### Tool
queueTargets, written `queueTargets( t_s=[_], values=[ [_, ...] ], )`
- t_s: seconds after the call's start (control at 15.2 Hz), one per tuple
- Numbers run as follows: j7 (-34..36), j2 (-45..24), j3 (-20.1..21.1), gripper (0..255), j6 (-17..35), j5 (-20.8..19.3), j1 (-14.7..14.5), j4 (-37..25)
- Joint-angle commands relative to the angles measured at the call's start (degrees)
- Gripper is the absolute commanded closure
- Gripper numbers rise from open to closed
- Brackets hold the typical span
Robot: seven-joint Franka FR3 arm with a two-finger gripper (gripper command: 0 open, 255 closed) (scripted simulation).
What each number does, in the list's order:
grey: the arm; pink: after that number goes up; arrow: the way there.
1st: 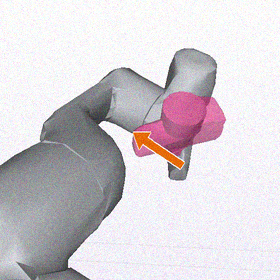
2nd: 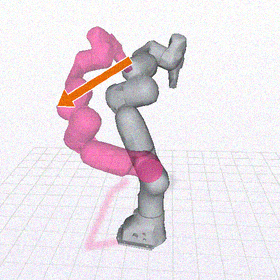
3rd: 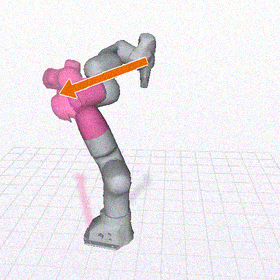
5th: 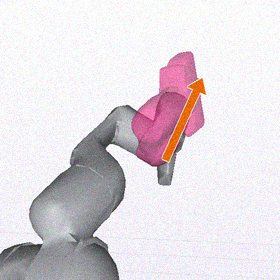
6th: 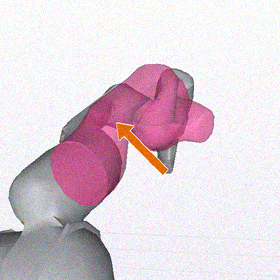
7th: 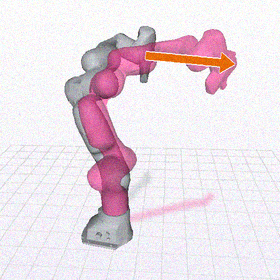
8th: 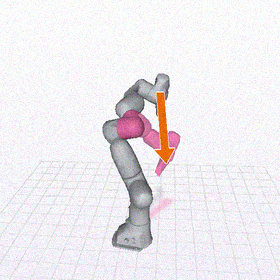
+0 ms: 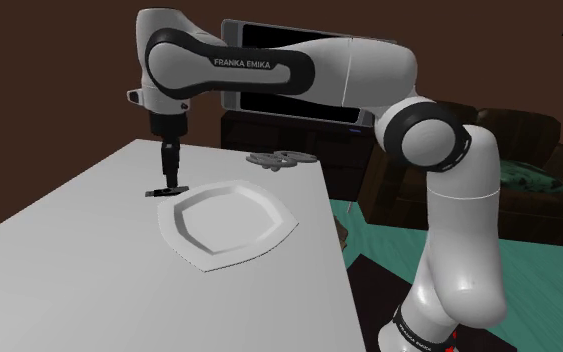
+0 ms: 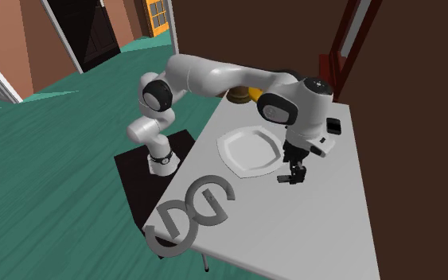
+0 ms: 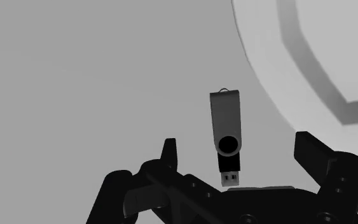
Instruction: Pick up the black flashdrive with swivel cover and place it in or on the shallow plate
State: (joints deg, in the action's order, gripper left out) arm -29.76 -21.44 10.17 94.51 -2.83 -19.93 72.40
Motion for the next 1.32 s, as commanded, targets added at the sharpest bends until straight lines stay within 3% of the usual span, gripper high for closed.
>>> queueTargets(
  t_s=[0.0,0.46,0.99,1.06,1.25],
  values=[
    [-0.49,-2.58,0.35,0,-0.23,-0.66,-0.86,-2.97],
    [-0.45,-1.84,0.31,0,5.25,-0.55,-0.57,3.26],
    [-0.45,-1.85,0.31,0,5.24,-0.55,-0.57,3.24],
    [-0.45,-1.85,0.31,255,5.24,-0.55,-0.57,3.24],
    [-0.35,-1.54,0.35,255,5.4,-0.52,-0.61,3.7]
  ],
)
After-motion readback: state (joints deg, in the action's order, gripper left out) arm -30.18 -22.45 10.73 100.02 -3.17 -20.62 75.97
